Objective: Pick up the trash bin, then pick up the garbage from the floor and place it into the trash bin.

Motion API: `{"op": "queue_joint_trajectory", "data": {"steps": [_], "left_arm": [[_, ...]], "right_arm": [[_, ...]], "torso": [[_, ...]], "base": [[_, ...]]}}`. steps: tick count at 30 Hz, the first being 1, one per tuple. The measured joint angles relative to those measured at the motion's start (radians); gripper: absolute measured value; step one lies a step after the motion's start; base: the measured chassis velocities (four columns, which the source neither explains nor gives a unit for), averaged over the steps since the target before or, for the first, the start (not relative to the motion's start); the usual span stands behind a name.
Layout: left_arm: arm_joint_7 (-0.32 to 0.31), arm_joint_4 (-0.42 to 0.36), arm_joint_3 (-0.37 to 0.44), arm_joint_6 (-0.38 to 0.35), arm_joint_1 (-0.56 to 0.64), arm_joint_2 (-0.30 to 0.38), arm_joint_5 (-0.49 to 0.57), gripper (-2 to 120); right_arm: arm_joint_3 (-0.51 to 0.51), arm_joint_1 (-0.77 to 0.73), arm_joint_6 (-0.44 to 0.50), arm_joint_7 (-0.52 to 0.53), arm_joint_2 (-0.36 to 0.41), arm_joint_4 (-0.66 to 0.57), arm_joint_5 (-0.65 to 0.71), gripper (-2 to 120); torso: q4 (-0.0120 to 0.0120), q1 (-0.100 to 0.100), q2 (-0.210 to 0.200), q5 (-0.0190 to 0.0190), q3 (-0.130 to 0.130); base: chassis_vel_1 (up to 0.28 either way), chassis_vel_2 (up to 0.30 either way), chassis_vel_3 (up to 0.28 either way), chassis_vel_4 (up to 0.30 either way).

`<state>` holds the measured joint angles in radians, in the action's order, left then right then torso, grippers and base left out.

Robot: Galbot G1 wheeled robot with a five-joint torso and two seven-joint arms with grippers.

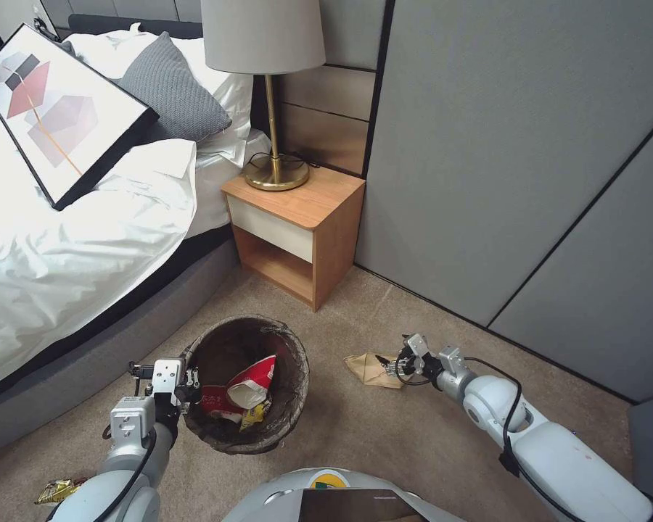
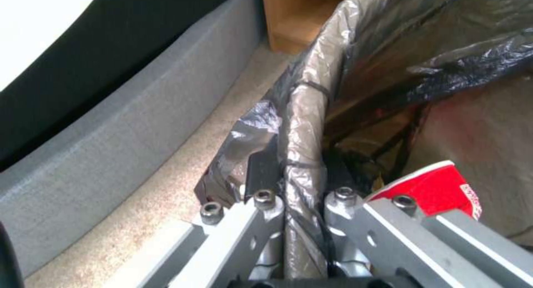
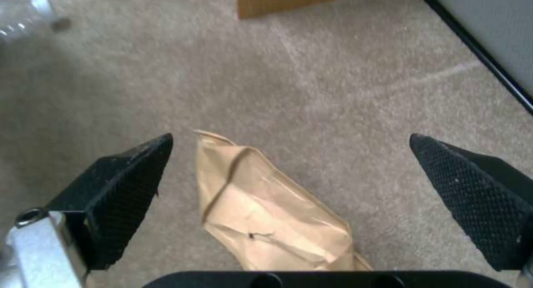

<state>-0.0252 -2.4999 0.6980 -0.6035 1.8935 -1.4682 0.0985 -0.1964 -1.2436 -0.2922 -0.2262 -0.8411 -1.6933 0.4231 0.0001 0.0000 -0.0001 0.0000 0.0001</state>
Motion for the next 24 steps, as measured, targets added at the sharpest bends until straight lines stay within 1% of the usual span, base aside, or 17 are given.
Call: {"op": "queue_joint_trajectory", "data": {"steps": [16, 19, 24], "left_arm": [[0.001, 0.0, 0.001, 0.002, -0.015, 0.005, 0.001, 2], [0.001, 0.0, 0.0, 0.002, -0.017, 0.005, 0.001, 2], [0.0, 0.0, 0.0, 0.002, -0.02, 0.004, 0.001, 2]], "right_arm": [[0.072, 0.133, 0.017, -0.065, -0.016, 0.188, -0.068, 100], [0.103, 0.168, 0.041, -0.078, -0.031, 0.247, -0.091, 100], [0.128, 0.191, 0.057, -0.088, -0.042, 0.282, -0.108, 100]], "torso": [[-0.0002, 0.0, 0.0, 0.0, 0.0], [0.0, 0.0, 0.0, 0.0, 0.0], [0.0, 0.0, 0.0, 0.0, 0.0]], "base": [[0.0, 0.0, 0.0, 0.0], [0.0, 0.0, 0.0, 0.0], [0.0, 0.0, 0.0, 0.0]]}}
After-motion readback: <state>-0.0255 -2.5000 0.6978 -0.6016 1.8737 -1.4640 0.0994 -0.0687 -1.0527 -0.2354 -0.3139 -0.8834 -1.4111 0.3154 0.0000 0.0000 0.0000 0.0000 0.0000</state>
